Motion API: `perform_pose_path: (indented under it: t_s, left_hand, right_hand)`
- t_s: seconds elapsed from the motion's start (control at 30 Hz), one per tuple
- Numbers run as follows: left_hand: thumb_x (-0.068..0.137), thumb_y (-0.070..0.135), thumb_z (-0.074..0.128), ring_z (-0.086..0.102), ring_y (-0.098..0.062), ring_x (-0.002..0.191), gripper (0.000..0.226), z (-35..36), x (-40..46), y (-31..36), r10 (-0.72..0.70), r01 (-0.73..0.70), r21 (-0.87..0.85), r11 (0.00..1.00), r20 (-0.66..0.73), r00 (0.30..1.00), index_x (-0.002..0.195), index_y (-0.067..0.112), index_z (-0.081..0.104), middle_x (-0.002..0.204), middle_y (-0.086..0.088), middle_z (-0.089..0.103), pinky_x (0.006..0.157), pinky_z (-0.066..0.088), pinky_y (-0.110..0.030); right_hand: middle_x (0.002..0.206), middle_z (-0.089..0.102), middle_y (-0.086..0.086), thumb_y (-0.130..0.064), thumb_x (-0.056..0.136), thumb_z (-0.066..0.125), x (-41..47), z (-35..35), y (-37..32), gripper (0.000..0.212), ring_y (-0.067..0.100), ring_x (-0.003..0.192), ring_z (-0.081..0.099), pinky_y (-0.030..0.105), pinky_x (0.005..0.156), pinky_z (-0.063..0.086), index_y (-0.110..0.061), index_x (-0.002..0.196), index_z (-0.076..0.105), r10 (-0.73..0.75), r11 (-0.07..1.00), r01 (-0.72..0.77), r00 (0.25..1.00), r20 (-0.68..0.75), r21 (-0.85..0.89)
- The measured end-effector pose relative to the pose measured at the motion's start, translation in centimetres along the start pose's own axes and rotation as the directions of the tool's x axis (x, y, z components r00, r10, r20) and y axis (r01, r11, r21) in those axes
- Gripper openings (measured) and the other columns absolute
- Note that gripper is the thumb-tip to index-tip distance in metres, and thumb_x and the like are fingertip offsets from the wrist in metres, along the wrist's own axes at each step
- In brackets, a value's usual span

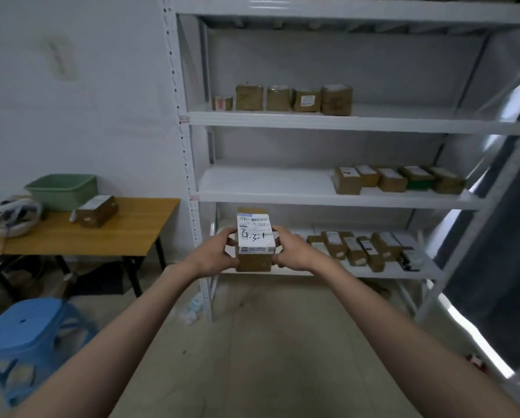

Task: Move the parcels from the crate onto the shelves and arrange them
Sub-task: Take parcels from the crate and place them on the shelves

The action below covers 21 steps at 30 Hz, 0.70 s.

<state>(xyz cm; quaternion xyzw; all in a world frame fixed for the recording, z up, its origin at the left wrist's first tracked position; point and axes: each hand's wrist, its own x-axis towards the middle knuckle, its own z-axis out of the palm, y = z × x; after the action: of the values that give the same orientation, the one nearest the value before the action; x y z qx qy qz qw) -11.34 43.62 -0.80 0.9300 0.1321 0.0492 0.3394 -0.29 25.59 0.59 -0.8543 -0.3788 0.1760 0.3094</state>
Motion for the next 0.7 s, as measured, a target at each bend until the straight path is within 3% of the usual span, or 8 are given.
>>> perform_pose_path:
  t_s: [0.07, 0.17, 0.37, 0.5, 0.7]
  left_hand:
    - [0.079, 0.015, 0.078, 0.064, -0.014, 0.095, 0.079, 0.7, 2.6, 2.7, 0.052, -0.052, 0.01, 0.999, -0.004, 0.999, 0.146, 0.019, 0.037, 0.129, -0.001, 0.057, 0.083, 0.055, -0.027]
    - [0.078, 0.02, 0.079, 0.065, -0.016, 0.098, 0.083, 1.8, 6.7, 6.6, 0.111, -0.111, 0.041, 0.993, 0.005, 0.994, 0.148, 0.02, 0.034, 0.132, -0.004, 0.058, 0.091, 0.053, -0.037]
    - [0.082, 0.015, 0.075, 0.067, -0.024, 0.095, 0.079, 3.8, 14.2, 14.2, 0.219, -0.22, 0.031, 0.975, 0.037, 0.975, 0.149, 0.018, 0.032, 0.135, -0.007, 0.056, 0.087, 0.054, -0.039]
    - [0.083, 0.014, 0.074, 0.063, -0.028, 0.108, 0.079, 4.7, 20.2, 18.6, 0.31, -0.313, 0.045, 0.949, 0.057, 0.949, 0.149, 0.019, 0.032, 0.136, -0.008, 0.057, 0.093, 0.05, -0.037]
    - [0.084, 0.008, 0.073, 0.057, -0.017, 0.103, 0.077, 4.9, 30.0, 24.3, 0.445, -0.446, 0.023, 0.895, 0.052, 0.894, 0.149, 0.018, 0.033, 0.132, -0.01, 0.057, 0.09, 0.049, -0.03]
  right_hand:
    - [0.132, 0.059, 0.008, -0.003, 0.089, 0.065, -0.1, -2.9, 1.7, 0.075, 0.018, 0.104, 0.059, 0.039, 0.084, 0.058, -0.016, 0.152, 0.027, 0.014, 1.0, -0.014, 0.999, -0.04, 0.002]
    - [0.138, 0.053, 0.007, -0.003, 0.09, 0.066, -0.2, -7.2, 4.0, 0.074, 0.017, 0.113, 0.056, 0.029, 0.079, 0.056, -0.015, 0.151, 0.027, 0.011, 1.0, -0.009, 0.994, -0.111, 0.02]
    - [0.142, 0.052, 0.01, 0.001, 0.093, 0.058, 0.0, -14.9, 8.7, 0.071, 0.027, 0.125, 0.054, 0.034, 0.094, 0.048, -0.014, 0.152, 0.023, 0.099, 0.995, -0.093, 0.964, -0.247, 0.033]
    - [0.147, 0.048, 0.009, -0.004, 0.092, 0.063, 1.3, -19.8, 11.7, 0.074, 0.029, 0.131, 0.05, 0.044, 0.105, 0.047, -0.016, 0.154, 0.024, 0.117, 0.993, -0.115, 0.93, -0.348, 0.025]
    - [0.148, 0.048, 0.006, -0.011, 0.092, 0.066, 6.0, -27.6, 15.0, 0.071, 0.028, 0.13, 0.051, 0.048, 0.102, 0.05, -0.017, 0.151, 0.027, 0.106, 0.993, -0.114, 0.886, -0.45, 0.011]
